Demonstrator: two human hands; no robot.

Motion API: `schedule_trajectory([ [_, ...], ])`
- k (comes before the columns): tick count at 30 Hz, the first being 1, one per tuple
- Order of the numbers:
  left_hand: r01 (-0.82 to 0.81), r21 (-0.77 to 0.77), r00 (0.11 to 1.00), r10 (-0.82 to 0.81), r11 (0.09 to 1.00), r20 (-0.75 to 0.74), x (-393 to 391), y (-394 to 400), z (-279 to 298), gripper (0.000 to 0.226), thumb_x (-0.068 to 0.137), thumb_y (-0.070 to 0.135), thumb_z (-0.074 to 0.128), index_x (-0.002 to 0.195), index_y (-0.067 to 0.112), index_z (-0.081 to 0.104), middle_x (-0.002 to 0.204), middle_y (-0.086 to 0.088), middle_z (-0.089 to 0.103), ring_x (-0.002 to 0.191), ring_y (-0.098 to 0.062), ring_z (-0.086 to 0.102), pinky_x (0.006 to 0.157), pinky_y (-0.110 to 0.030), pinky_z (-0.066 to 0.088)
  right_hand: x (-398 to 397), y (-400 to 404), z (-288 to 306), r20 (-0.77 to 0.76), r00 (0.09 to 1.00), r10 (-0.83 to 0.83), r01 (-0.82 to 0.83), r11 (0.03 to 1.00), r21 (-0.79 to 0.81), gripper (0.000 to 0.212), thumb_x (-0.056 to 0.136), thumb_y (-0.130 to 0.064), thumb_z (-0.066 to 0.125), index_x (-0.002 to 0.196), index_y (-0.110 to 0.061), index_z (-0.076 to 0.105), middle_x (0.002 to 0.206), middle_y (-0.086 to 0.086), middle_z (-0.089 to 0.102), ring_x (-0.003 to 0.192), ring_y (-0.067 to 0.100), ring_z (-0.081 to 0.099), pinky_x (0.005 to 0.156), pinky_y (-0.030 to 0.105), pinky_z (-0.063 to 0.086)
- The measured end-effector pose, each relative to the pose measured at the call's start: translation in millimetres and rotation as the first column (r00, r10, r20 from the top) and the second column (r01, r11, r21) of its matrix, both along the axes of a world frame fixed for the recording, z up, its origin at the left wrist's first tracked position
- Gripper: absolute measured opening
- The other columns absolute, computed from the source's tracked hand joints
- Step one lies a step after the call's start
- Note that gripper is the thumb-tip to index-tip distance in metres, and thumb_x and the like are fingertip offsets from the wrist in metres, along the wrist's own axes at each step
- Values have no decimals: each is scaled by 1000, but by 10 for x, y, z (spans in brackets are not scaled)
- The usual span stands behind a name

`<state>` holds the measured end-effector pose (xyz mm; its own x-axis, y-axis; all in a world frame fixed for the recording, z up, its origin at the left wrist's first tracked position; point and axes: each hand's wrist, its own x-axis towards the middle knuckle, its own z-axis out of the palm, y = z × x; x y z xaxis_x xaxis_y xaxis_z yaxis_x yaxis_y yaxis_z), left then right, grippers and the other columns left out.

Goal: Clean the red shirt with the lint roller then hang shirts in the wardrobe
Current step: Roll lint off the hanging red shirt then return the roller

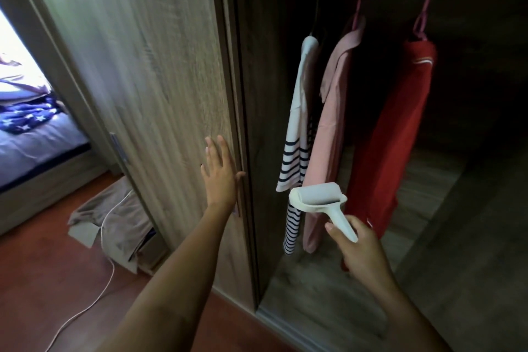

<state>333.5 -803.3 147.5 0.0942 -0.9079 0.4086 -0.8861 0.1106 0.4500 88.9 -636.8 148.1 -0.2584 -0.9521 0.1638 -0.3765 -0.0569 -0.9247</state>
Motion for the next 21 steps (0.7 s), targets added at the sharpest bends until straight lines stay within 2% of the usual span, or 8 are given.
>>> schedule_trajectory([
  [2,3,-5,1000,-3,1000,1,11,-8,-7,108,86,31,66,148,21,-22,158,-13,-19,147,-31,-5,115,-58,14,14,-16,-9,11,1000,2,-2,1000,9,8,88,-16,66,82,-21,64,65,-20,65,56,-7,56,52,8,38],
  [9,11,-29,1000,-10,1000,23,53,3,-30,108,86,35,65,148,22,-22,158,-15,-17,147,-33,-2,115,-57,19,137,-32,81,58,998,12,-12,1000,-1,10,90,-16,63,81,-13,63,47,-16,56,43,-3,49,45,8,34],
  [14,21,-46,999,-20,999,34,83,2,-36,105,86,32,66,150,20,-16,159,-16,-15,147,-34,0,113,-61,22,188,-20,93,59,998,-16,16,1000,4,5,90,-21,64,88,-17,65,53,-20,59,46,-5,50,45,7,34],
  [16,-7,-23,1000,7,1000,-18,20,23,-16,105,86,26,66,150,24,-18,159,-14,-14,147,-34,0,113,-65,12,206,0,113,67,997,-24,24,1000,-8,4,91,-21,64,90,-17,66,53,-19,59,47,-4,52,46,7,35],
  [18,-67,-7,984,64,998,-166,-141,95,32,100,88,18,62,151,25,-16,160,-15,-10,147,-34,-1,113,-67,5,235,50,168,120,993,-15,22,998,-55,3,91,-20,63,93,-18,66,50,-16,57,43,-2,51,44,8,33],
  [20,-69,-103,964,39,992,-264,-393,221,110,89,89,16,57,153,18,-5,160,-17,-4,148,-32,-1,115,-63,5,257,119,265,185,983,-11,35,991,-127,7,91,-20,62,96,-22,66,53,-14,57,45,-2,51,44,10,35],
  [21,-16,-188,962,-37,982,-272,-548,297,162,83,89,17,54,153,15,2,160,-16,0,148,-31,1,116,-60,5,256,151,327,221,975,-21,57,986,-155,8,90,-21,62,98,-23,66,54,-12,57,45,0,50,43,12,36],
])
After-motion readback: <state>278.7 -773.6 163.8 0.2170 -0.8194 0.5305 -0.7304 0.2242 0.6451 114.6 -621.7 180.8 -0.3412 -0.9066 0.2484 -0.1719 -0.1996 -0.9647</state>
